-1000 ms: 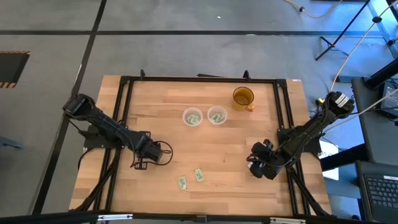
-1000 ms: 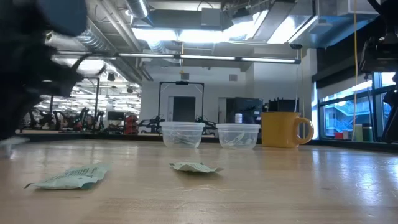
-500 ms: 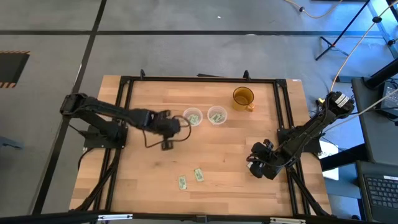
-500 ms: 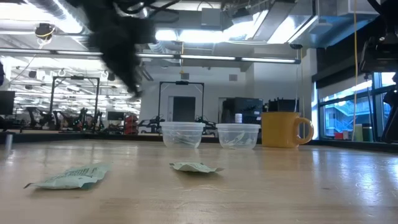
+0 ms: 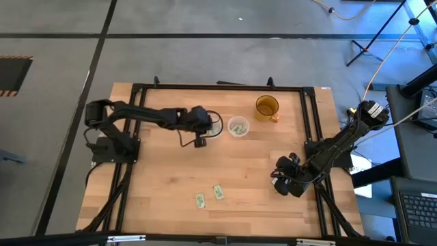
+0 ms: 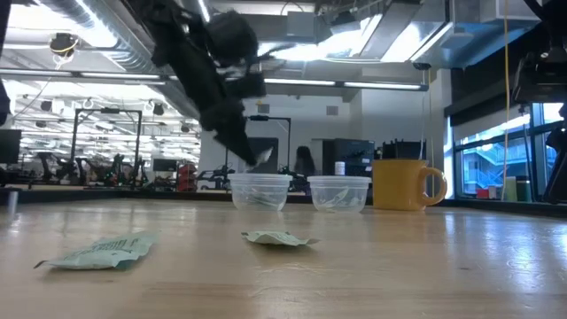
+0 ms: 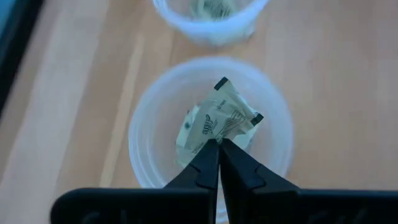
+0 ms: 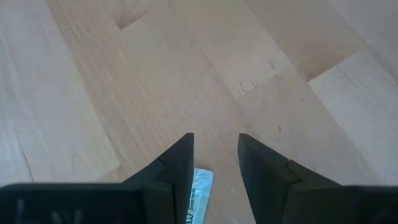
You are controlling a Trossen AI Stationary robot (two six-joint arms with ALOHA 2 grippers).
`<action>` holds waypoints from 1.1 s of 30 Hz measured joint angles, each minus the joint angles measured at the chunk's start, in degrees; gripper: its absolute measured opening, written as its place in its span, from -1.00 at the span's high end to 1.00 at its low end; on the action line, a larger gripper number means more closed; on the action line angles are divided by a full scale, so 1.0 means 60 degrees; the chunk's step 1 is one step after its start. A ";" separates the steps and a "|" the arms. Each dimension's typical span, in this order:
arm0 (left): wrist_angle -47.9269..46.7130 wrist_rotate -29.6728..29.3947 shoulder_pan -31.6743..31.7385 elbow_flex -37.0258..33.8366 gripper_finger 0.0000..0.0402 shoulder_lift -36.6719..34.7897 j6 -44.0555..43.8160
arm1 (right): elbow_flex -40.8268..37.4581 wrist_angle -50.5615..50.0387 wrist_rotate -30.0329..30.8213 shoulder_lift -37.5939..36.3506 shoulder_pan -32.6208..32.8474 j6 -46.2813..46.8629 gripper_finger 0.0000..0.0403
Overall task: Pick and place Stevia / Truvia into bins
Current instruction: Put the stevia packet into the left transparent container, then put the stevia packet into the right transparent container
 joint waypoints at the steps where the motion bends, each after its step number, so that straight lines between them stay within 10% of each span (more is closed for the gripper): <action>1: -0.0049 0.0005 0.0056 -0.0002 0.98 0.0141 0.0014 | 0.0000 0.0005 0.0000 0.0000 0.0001 0.0003 0.36; 33: 0.0394 0.0060 -0.0245 0.0268 0.68 -0.0921 -0.0387 | 0.0783 -0.0956 -0.2521 0.0176 -0.0003 0.1137 0.62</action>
